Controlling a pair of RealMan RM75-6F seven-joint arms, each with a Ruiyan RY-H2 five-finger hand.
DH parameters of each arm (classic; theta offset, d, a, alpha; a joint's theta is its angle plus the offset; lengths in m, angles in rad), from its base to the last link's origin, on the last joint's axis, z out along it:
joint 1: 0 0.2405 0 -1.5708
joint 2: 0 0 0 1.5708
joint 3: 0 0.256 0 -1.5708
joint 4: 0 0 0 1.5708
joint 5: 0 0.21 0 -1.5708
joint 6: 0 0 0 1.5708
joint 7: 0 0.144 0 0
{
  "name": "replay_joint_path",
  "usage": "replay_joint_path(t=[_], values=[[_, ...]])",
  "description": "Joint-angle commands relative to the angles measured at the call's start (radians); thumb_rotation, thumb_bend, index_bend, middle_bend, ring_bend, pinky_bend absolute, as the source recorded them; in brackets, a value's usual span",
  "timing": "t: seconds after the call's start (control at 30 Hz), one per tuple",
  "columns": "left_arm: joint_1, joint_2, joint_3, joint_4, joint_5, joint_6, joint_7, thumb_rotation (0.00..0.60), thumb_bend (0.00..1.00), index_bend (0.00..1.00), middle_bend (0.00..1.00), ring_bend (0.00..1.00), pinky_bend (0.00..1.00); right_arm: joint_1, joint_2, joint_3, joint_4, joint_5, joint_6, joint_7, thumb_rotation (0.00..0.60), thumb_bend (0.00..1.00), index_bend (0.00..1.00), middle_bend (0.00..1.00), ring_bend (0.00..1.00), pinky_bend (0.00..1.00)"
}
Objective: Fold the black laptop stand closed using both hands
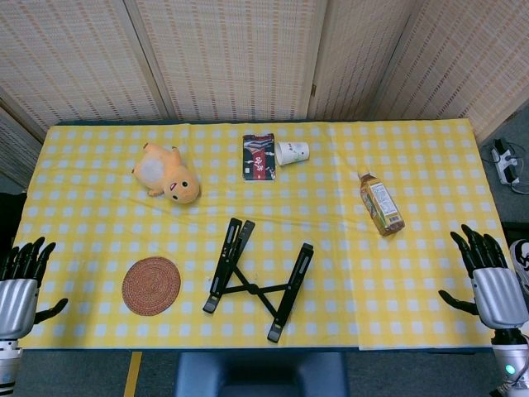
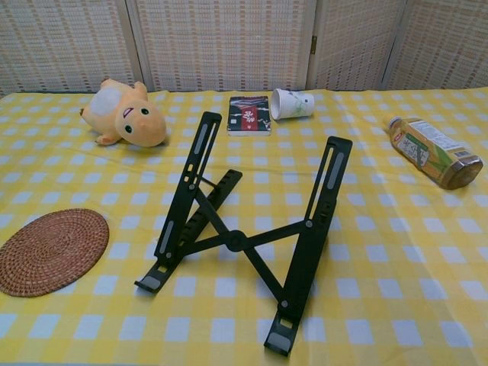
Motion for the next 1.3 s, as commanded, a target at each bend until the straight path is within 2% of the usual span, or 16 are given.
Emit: replay_joint_path(t=[0.03,0.33,0.63,0.9,1.13,1.3], values=[[-0.002,-0.004,0.006,0.003,-0.006,-0.014,0.014,0.600,0.17,0.09,0.05,0.00,0.00,0.005,0.002,-0.003,-0.001,-0.002,-0.014,0.016,0.600,0.15,0.00,0.00,0.01,0.00],[0.003,-0.008,0.004,0.000,-0.005,-0.001,0.012,0.600,0.17,0.09,0.05,0.00,0.00,0.020,0.014,-0.010,-0.015,-0.022,-0.033,0.056,0.600,0.15,0.00,0.00,0.01,0.00],[0.013,0.000,0.006,-0.004,0.010,0.020,-0.008,0.600,0.17,0.09,0.05,0.00,0.00,0.060,0.022,-0.024,-0.042,-0.045,-0.098,0.162,0.600,0.15,0.00,0.00,0.03,0.00],[0.015,0.010,0.010,-0.010,0.014,0.016,-0.019,0.600,0.17,0.09,0.05,0.00,0.00,0.168,0.008,-0.032,-0.092,-0.062,-0.266,0.301,0.600,0.15,0.00,0.00,0.05,0.00],[0.019,0.016,0.013,-0.015,0.030,0.028,-0.029,0.600,0.17,0.10,0.05,0.00,0.00,0.281,-0.027,-0.007,-0.165,-0.029,-0.421,0.441,0.600,0.15,0.00,0.00,0.06,0.00],[0.023,0.018,0.016,-0.015,0.036,0.034,-0.035,0.600,0.17,0.10,0.05,0.00,0.00,0.350,-0.069,0.021,-0.194,0.018,-0.509,0.476,0.600,0.15,0.00,0.01,0.06,0.00]])
